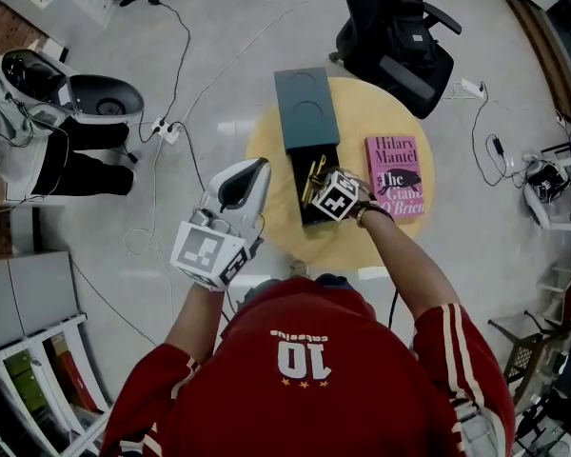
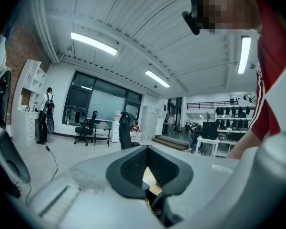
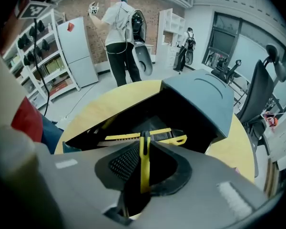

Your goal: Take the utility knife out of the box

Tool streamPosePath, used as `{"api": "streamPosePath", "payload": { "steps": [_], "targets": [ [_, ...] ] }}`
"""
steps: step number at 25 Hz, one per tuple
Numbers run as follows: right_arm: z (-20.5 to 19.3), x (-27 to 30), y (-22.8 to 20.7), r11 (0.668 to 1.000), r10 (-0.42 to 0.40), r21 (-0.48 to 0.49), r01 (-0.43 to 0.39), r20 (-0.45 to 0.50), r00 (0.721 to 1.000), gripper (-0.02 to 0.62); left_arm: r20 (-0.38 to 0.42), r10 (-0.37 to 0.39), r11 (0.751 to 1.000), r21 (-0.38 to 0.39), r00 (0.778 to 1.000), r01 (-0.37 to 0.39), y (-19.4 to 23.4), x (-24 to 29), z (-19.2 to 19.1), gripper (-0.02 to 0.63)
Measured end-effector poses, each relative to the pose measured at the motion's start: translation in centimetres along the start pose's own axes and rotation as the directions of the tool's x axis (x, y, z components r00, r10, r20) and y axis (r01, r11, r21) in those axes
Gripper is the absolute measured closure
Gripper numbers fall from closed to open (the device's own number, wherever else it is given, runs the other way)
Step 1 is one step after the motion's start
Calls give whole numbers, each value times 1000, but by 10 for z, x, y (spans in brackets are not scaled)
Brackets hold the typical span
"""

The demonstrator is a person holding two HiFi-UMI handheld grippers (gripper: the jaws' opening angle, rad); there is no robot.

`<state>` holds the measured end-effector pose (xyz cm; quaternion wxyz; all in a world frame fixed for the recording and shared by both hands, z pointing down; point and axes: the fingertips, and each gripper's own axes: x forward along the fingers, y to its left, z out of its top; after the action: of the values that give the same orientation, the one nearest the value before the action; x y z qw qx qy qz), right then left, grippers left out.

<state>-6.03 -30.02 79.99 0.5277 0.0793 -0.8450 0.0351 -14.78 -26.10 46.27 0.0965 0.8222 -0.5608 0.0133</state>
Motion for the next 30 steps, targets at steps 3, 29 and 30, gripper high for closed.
{"api": "streamPosePath", "payload": {
  "steps": [3, 29, 30],
  "targets": [
    [1, 0, 0, 1000, 8, 1, -8, -2, 1000, 541, 4, 2, 1000, 4, 1000, -2, 1, -1, 2, 603],
    [75, -277, 21, 903, -409, 349, 250, 522, 748, 543, 56, -97, 993, 73, 994, 93, -43, -49, 40, 603],
    [76, -295, 25, 896, -429, 361, 260, 543, 722, 542, 58, -103, 992, 74, 993, 99, -46, -49, 41, 603]
  ]
}}
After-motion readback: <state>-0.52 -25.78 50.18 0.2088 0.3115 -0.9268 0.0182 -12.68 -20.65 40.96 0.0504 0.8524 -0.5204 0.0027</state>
